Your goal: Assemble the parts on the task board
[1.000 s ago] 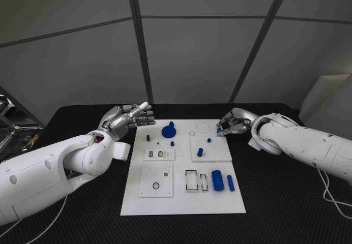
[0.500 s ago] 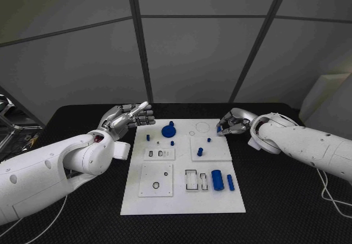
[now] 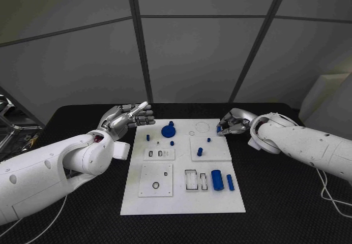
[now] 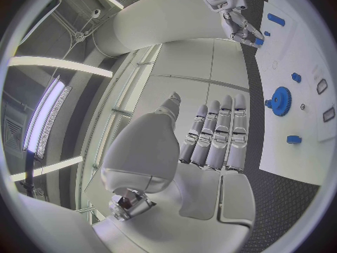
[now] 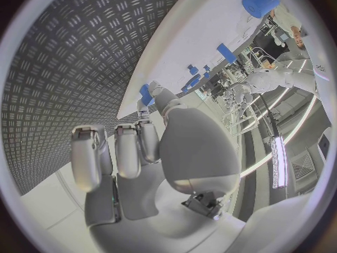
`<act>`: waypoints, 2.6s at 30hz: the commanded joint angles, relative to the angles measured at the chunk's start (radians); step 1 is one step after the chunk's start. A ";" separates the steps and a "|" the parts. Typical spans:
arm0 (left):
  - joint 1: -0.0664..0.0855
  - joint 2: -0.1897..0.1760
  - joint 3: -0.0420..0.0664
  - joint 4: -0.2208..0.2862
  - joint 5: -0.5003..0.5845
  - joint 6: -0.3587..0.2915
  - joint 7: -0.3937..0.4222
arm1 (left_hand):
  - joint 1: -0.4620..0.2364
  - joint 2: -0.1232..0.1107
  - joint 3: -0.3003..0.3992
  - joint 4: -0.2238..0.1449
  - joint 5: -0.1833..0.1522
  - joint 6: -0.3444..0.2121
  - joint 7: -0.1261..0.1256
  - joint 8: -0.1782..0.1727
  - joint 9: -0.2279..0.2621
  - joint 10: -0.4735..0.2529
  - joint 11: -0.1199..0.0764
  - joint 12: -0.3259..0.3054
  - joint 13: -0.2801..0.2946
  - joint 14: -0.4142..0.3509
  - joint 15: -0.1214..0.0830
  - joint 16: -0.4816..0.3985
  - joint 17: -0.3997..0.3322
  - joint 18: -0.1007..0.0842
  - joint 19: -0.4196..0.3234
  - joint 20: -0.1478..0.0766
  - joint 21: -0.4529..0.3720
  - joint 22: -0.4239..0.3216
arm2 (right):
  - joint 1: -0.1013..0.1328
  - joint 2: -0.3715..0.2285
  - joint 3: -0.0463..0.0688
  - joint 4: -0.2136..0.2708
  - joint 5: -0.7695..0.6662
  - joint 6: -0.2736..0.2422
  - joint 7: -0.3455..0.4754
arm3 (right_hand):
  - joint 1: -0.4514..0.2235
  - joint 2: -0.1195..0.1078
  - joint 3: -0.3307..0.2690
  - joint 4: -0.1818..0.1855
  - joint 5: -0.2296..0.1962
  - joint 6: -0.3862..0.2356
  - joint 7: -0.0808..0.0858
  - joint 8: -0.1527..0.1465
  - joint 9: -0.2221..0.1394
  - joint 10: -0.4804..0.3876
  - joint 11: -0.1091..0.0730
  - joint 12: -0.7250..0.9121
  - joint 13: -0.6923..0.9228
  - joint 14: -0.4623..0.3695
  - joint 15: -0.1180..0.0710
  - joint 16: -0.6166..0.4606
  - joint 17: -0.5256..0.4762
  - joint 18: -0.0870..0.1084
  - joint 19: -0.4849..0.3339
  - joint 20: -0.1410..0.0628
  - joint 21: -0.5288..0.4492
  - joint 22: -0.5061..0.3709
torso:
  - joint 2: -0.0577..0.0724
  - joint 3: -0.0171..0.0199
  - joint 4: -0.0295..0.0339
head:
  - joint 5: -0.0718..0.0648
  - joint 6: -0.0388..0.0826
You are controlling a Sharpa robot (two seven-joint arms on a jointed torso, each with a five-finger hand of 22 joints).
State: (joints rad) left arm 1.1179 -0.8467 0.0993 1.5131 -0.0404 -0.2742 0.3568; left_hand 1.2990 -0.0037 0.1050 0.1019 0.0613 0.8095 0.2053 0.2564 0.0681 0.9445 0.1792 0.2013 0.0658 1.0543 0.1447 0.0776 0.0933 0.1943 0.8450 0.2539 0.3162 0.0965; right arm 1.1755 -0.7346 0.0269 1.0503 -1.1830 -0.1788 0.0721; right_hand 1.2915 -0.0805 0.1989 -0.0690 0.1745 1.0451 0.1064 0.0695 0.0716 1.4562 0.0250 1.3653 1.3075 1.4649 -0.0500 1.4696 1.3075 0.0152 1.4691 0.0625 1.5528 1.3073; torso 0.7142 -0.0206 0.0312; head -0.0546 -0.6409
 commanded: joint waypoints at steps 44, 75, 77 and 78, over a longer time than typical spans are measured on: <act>0.001 0.000 0.001 -0.026 -0.005 0.011 0.000 | 0.002 0.009 0.001 -0.010 -0.005 0.008 0.018 -0.005 0.001 0.009 0.000 -0.006 0.001 -0.002 0.000 -0.006 0.001 -0.012 0.005 -0.003 0.001 -0.002 | -0.022 0.048 0.020 0.464 -0.218 -0.180 -0.206 | -0.017 0.074 0.046 -0.013 0.042 0.125 -0.038 0.024 0.021 0.024 -0.035 0.032 0.095 0.072 -0.026 0.018 0.104 -0.015 0.102 -0.024 0.018 0.263 | -0.019 -0.0073 0.0004 | 0.050 -0.044; 0.001 0.010 0.001 -0.028 -0.005 0.015 -0.004 | 0.003 0.009 0.001 -0.012 -0.005 0.008 0.017 -0.006 0.001 0.009 0.000 -0.007 0.001 -0.002 0.000 -0.007 0.001 -0.012 0.006 -0.003 0.001 -0.003 | -0.067 0.221 -0.009 0.367 -0.382 -0.183 -0.353 | -0.030 0.070 0.043 -0.012 0.046 0.125 -0.037 0.019 0.022 0.025 -0.034 0.034 0.096 0.071 -0.025 0.016 0.100 -0.015 0.102 -0.024 0.018 0.263 | -0.018 -0.0049 -0.0019 | 0.072 -0.064; 0.001 0.011 0.001 -0.028 -0.005 0.015 -0.004 | 0.003 0.009 0.001 -0.012 -0.005 0.008 0.017 -0.006 0.001 0.009 0.000 -0.007 0.001 -0.002 0.000 -0.007 0.001 -0.012 0.006 -0.003 0.001 -0.003 | -0.068 0.224 -0.010 0.364 -0.383 -0.180 -0.353 | -0.030 0.070 0.043 -0.012 0.046 0.125 -0.037 0.019 0.022 0.025 -0.034 0.034 0.096 0.071 -0.025 0.016 0.100 -0.015 0.102 -0.024 0.018 0.263 | -0.018 -0.0048 -0.0017 | 0.072 -0.065; 0.001 0.011 0.001 -0.028 -0.005 0.016 -0.005 | 0.003 0.009 0.001 -0.012 -0.005 0.008 0.017 -0.006 0.001 0.009 0.000 -0.007 0.001 -0.002 0.000 -0.007 0.001 -0.012 0.006 -0.003 0.001 -0.003 | -0.069 0.226 -0.010 0.362 -0.383 -0.178 -0.353 | -0.030 0.070 0.043 -0.012 0.046 0.125 -0.037 0.019 0.022 0.025 -0.034 0.034 0.096 0.071 -0.025 0.016 0.100 -0.015 0.102 -0.024 0.018 0.263 | -0.018 -0.0046 -0.0015 | 0.072 -0.065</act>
State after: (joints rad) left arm 1.1176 -0.8371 0.0992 1.4841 -0.0410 -0.2714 0.3524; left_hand 1.2990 -0.0037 0.1050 0.0963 0.0613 0.8095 0.2053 0.2564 0.0680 0.9444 0.1793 0.1971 0.0657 1.0543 0.1447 0.0776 0.0932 0.1944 0.8449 0.2539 0.3162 0.0951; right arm 1.1052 -0.5106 0.0170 1.4134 -1.5410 -0.3497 -0.2735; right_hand 1.2745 -0.0118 0.2399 -0.0812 0.2136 1.1434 0.0887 0.0849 0.0786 1.4648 -0.0018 1.3931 1.3075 1.4649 -0.0679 1.4850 1.3078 0.0151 1.4652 0.0443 1.5644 1.3076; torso 0.6968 -0.0255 0.0291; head 0.0165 -0.7044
